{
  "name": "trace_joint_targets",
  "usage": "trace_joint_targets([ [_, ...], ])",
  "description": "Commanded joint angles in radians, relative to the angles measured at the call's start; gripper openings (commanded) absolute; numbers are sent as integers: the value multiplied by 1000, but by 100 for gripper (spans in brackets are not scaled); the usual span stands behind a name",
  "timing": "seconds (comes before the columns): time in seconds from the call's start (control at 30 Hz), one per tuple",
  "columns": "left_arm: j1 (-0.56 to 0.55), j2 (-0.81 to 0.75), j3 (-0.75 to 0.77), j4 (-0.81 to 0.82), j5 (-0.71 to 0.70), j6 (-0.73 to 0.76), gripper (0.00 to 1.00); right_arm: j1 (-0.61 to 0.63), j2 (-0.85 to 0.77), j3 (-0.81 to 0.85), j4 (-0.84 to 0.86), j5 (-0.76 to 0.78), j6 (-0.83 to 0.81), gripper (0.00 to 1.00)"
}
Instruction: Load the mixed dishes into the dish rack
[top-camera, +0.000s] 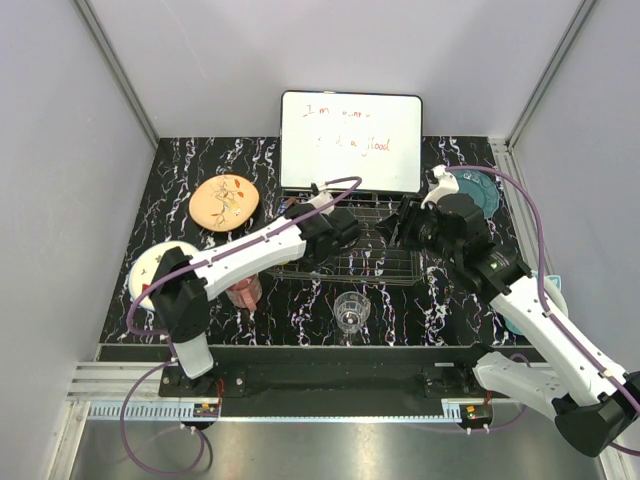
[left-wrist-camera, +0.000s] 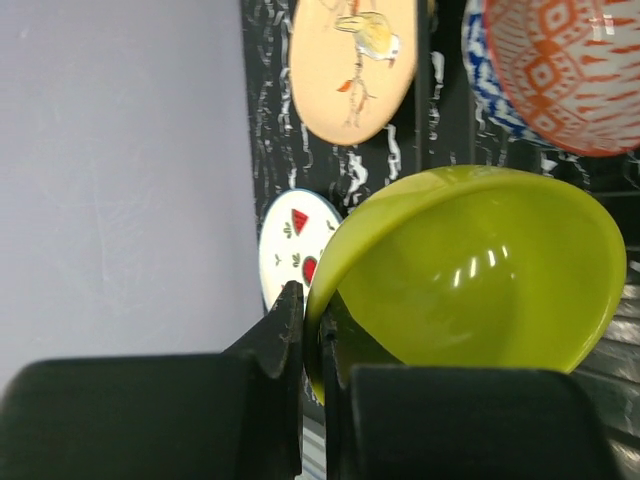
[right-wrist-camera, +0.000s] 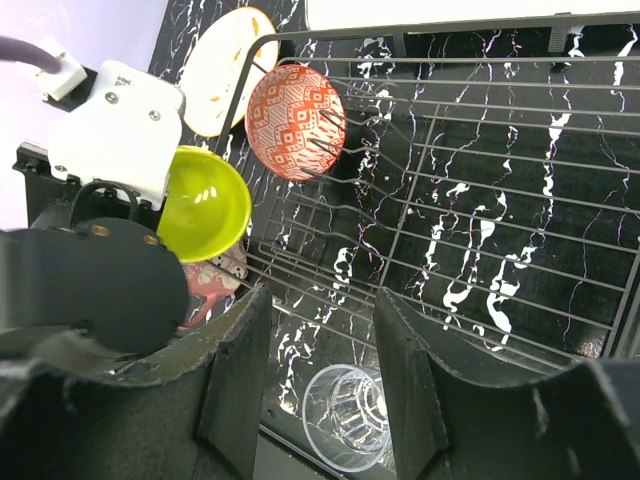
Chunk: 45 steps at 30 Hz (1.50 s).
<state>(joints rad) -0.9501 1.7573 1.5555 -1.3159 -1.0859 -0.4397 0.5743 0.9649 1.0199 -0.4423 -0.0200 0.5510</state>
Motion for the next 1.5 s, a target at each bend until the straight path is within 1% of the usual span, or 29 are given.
trace_joint_targets([
  [0.0,-1,31,-21,-34,-192,-85,0,-10,3,6,17,-23,9,53],
  [0.07,-13,50,-34,-48,-221,-108,0,-13,1,8,14,-27,6,53],
  [0.2,-29,88,-37,-108,-276,-204,0,-21,-3,14,13,-40,7,53],
  [0.43,-59,159,-61,-170,-269,-306,0,-31,-6,23,11,-52,6,53],
  [0.57,-82,174,-84,-175,-235,-295,0,-39,-5,34,2,-60,7,53],
  [0.67,-95,168,-94,-144,-209,-251,0,-42,-2,40,1,-67,7,56],
  [0.83,-105,146,-87,-143,-180,-232,0,-45,-5,40,-1,-78,10,59],
  [0.87,-105,143,-90,-134,-171,-199,8,-47,-2,40,-1,-80,10,60],
  [0.9,-107,140,-92,-125,-149,-179,10,-47,0,39,-1,-84,10,61],
  [0.93,-110,134,-91,-111,-137,-160,12,-47,1,39,-1,-87,12,66],
  [0.97,-110,133,-87,-105,-99,-112,23,-47,6,39,-4,-90,9,68],
  [1.03,-113,113,-78,-94,-62,-78,31,-47,9,39,-1,-97,9,69],
  [1.07,-116,101,-80,-89,-40,-56,39,-47,11,40,-3,-98,9,71],
  [1.1,-118,87,-87,-79,-36,-48,43,-45,11,40,-1,-98,9,72],
  [1.2,-128,68,-98,-82,-23,-28,54,-47,17,43,-3,-101,7,75],
  [1.27,-131,57,-100,-85,-37,-28,56,-47,24,48,-3,-106,9,78],
  [1.37,-131,41,-43,-105,-58,-11,62,-47,32,51,2,-106,4,81],
  [1.4,-130,21,-29,-105,-62,-2,70,-45,37,51,1,-106,3,81],
  [1.47,-128,-4,6,-105,-109,18,80,-47,46,54,-1,-100,0,83],
])
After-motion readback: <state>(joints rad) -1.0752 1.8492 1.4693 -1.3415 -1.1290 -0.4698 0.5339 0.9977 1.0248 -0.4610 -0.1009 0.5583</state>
